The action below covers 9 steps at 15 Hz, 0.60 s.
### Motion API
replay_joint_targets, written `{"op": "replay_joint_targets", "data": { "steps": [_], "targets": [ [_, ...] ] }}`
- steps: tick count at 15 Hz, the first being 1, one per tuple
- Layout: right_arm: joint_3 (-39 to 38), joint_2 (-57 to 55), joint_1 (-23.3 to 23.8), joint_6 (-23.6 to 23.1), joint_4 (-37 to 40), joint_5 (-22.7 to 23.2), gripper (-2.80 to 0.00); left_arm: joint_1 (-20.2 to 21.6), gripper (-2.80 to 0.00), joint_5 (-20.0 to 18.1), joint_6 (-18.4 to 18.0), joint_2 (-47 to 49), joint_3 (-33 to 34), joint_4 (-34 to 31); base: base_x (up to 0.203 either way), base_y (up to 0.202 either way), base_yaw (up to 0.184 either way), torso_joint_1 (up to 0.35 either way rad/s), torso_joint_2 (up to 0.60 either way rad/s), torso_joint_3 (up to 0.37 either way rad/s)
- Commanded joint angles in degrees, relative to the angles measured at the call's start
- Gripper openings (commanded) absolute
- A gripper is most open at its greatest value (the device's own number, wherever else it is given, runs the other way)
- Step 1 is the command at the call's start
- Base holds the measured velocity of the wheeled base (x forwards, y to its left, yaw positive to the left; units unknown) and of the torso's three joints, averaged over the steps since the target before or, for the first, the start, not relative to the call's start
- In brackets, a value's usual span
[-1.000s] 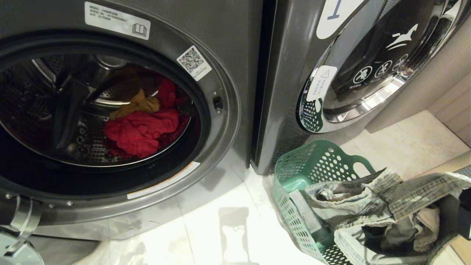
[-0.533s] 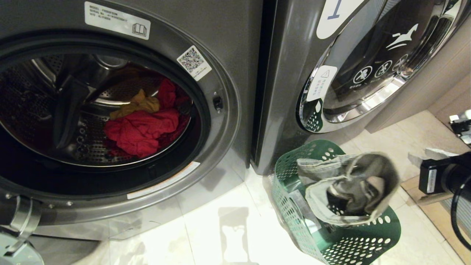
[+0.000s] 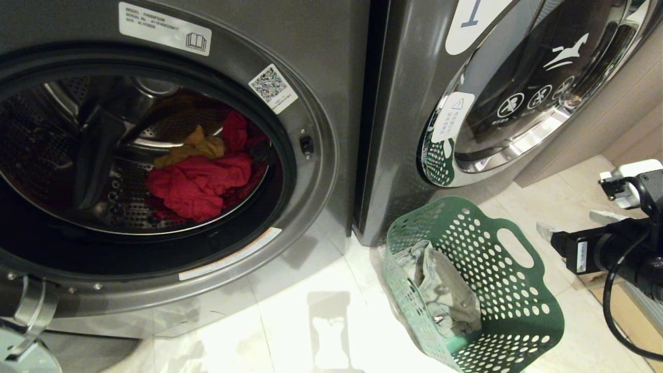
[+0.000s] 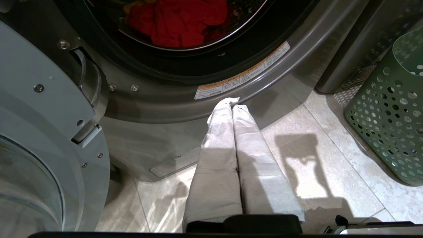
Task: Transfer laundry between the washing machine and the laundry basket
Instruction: Pick a cloth and place it into the basket
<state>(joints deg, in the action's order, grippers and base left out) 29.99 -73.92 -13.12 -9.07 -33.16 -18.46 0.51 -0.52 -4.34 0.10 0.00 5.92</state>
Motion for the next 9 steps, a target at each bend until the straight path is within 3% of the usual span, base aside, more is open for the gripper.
{"op": "replay_joint_targets", "data": {
  "steps": [1,2,9],
  "targets": [
    [-0.89,1.67,-0.11,0.34,-0.31,-0.17,0.0,0.02,-2.8,-0.09,0.2,0.08,2.29,0.05,0.0,0.0,0.0,0.0,0.0,0.0],
    [-1.57,1.59,-0.07,0.47,-0.6,-0.1,-2.8,0.02,-2.8,-0.18,0.29,0.08,2.29,0.05,0.0,0.0,0.0,0.0,0.0,0.0],
    [-2.48,-0.17,-1.11,-2.34,-0.68,0.35,-2.8,0.02,-2.8,-0.18,0.47,0.08,2.29,0.05,0.0,0.0,0.0,0.0,0.0,0.0]
  ]
}}
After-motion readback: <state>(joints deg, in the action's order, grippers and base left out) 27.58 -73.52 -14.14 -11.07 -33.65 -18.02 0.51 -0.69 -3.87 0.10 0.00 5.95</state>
